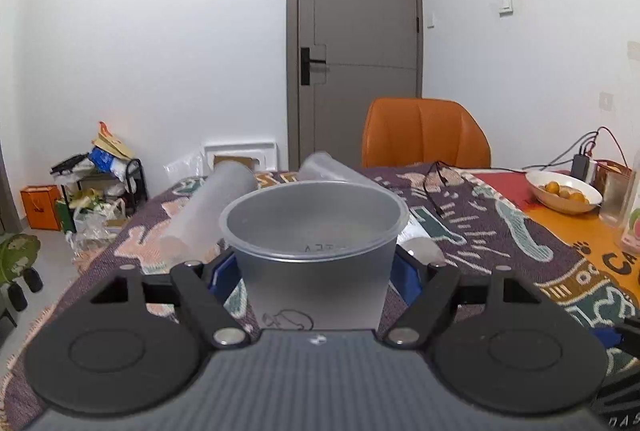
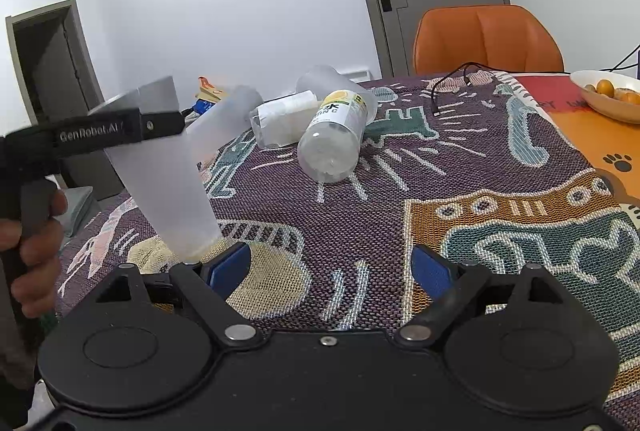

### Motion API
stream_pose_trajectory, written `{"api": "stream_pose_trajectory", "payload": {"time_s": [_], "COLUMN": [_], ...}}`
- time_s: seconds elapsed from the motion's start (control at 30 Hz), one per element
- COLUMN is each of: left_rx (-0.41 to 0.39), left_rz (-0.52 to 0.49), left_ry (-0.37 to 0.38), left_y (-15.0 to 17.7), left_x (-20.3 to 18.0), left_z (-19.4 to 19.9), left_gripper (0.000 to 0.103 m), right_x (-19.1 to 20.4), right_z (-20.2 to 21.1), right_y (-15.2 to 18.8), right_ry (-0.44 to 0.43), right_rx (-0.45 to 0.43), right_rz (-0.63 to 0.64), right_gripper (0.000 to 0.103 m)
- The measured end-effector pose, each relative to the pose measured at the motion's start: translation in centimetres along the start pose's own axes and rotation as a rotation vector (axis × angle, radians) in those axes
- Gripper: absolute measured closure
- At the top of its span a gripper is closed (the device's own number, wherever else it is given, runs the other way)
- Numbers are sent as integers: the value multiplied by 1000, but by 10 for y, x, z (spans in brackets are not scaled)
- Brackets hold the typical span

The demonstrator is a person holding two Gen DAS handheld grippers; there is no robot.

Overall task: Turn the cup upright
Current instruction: 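Lower the upright cup onto the blanket with the right gripper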

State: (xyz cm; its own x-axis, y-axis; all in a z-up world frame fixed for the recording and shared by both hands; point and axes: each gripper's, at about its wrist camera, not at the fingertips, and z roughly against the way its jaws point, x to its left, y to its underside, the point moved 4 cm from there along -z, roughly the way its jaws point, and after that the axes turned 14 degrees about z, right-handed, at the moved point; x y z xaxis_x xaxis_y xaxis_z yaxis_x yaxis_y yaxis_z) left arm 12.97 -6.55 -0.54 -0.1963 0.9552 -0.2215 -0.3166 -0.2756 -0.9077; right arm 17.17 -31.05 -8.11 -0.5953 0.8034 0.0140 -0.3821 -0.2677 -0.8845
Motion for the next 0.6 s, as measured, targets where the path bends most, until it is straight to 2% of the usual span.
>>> {"api": "stream_pose_trajectory", "payload": {"time_s": [0.6], "left_rx": [77], "left_rz": [59], "left_ry": [73], "left_y": [4], "left_x": [12], "left_z": [30], "left_gripper": [14], "right_x": [15], "right_z": [11], "right_y": [-11], "right_ry": [-24], "right_rx": [-18], "right_rz": [24], "right_gripper": [14]}}
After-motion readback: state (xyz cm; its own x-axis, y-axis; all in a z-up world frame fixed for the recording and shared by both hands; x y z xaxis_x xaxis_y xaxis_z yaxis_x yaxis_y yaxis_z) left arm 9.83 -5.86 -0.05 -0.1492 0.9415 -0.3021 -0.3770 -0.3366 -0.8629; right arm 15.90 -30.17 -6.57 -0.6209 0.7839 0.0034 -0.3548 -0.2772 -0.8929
